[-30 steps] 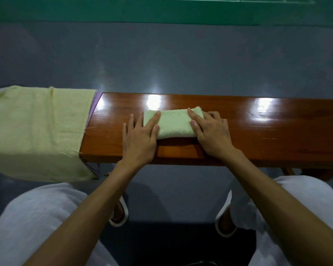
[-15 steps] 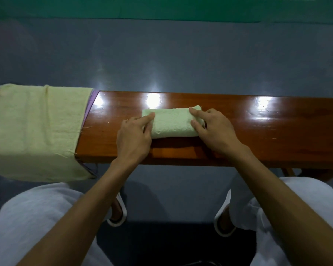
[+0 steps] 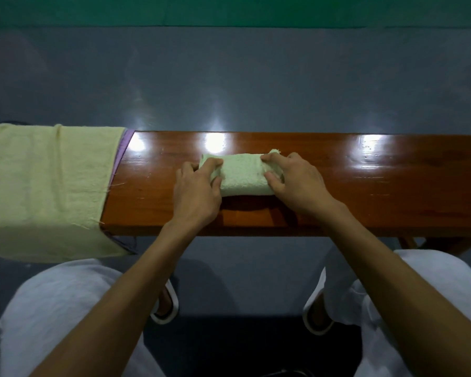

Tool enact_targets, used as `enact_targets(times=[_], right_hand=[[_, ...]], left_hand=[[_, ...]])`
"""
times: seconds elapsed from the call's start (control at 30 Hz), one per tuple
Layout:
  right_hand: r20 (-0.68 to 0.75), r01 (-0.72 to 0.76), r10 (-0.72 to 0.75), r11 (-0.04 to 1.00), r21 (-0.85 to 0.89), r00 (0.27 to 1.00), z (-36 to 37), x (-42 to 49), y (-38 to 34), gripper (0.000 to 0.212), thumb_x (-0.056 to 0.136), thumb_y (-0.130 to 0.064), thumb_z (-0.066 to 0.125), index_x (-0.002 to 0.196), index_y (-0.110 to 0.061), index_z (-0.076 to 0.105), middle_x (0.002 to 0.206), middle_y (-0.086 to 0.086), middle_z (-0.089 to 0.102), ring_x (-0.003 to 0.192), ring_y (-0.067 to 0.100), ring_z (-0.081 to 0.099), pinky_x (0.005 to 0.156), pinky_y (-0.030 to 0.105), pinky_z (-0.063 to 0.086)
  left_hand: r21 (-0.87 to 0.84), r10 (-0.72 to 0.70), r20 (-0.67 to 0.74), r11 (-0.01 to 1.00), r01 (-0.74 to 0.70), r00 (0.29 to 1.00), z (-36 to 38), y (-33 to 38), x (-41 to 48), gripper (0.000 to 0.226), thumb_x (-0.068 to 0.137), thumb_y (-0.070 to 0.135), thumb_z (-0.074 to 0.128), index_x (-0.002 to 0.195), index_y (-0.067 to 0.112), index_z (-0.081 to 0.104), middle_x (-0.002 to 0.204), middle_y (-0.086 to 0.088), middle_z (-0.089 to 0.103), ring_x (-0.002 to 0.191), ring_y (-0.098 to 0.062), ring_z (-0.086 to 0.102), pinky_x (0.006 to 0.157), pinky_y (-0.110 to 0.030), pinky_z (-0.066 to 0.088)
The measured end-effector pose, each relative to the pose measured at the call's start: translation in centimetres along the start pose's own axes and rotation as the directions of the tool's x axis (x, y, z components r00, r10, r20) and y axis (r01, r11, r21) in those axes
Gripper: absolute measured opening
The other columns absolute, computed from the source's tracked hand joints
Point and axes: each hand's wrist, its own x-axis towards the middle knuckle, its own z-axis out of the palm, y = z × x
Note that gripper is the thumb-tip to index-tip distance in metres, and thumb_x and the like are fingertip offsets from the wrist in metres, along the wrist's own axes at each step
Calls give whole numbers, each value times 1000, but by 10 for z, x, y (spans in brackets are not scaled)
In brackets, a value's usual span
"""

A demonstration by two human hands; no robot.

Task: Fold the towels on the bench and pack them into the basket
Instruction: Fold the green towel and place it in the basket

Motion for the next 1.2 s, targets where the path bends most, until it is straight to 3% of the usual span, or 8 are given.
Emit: enact_targets(times=[0.2, 0.5, 0.6, 0.7, 0.83, 0.97, 1.1, 1.2], right_hand=[[-81, -16, 24, 995, 97, 996, 1, -3, 0, 38, 98, -33, 59, 136, -33, 53, 103, 1, 52, 86, 18, 53, 74, 31, 39], [-86, -54, 81, 961, 273, 993, -3, -7, 21, 34, 102, -20, 55, 134, -30, 58, 109, 0, 50, 92, 14, 49, 82, 29, 40], [-94, -52, 84, 951, 304, 992, -9, -12, 29, 34, 102, -19, 55, 135, -29, 58, 113, 1, 51, 101, 16, 52, 90, 30, 45], [-121, -56, 102, 941, 334, 987, -17, -19, 36, 34, 101, -19, 57, 133, -29, 59, 116, 1, 52, 106, 17, 53, 93, 32, 48], [-189, -60, 153, 904, 424, 970, -36, -27, 47, 33, 92, -17, 66, 124, -24, 66, 121, -4, 63, 112, 17, 60, 96, 42, 55], [-195, -104, 220, 874, 474, 956, -58, -33, 61, 32, 90, -20, 68, 122, -25, 68, 115, -11, 57, 111, 16, 61, 92, 45, 58], [-207, -114, 204, 920, 376, 957, -72, -41, 84, 34, 93, -22, 64, 127, -26, 65, 129, -2, 62, 116, 19, 59, 98, 46, 55], [-218, -142, 212, 944, 298, 952, -81, -49, 105, 35, 95, -24, 61, 130, -28, 62, 132, 4, 61, 118, 22, 57, 102, 45, 50]], left_hand=[[-97, 47, -66, 994, -53, 997, 2, 5, 1, 30, 101, 16, 58, 128, 29, 59, 123, -7, 43, 105, -21, 48, 93, -36, 53], [-301, 32, -53, 952, -46, 998, 5, 22, 2, 26, 103, 14, 54, 124, 29, 62, 123, -2, 38, 102, -11, 42, 82, -6, 35], [-358, 44, -53, 932, -61, 998, 9, 25, 5, 26, 103, 16, 54, 121, 33, 62, 122, -1, 37, 102, -12, 46, 94, -30, 53], [-406, 59, -28, 912, -65, 998, 11, 32, 8, 26, 103, 19, 54, 120, 37, 62, 119, -1, 38, 103, -17, 52, 84, -45, 59], [-443, 115, -27, 889, -115, 993, 14, 49, 7, 29, 101, 14, 55, 123, 30, 64, 119, -1, 42, 107, -15, 50, 94, -24, 45], [-488, 140, -18, 863, -131, 990, 19, 72, 4, 27, 103, 16, 55, 123, 31, 64, 117, 3, 41, 97, 2, 45, 81, -7, 43], [-509, 154, -27, 848, -146, 988, 34, 94, 6, 26, 102, 18, 58, 123, 32, 64, 119, 4, 40, 103, 0, 46, 101, -39, 52], [-540, 170, 10, 830, -138, 985, 46, 115, 6, 27, 102, 19, 57, 124, 33, 63, 120, 7, 39, 109, -11, 49, 98, -46, 55]])
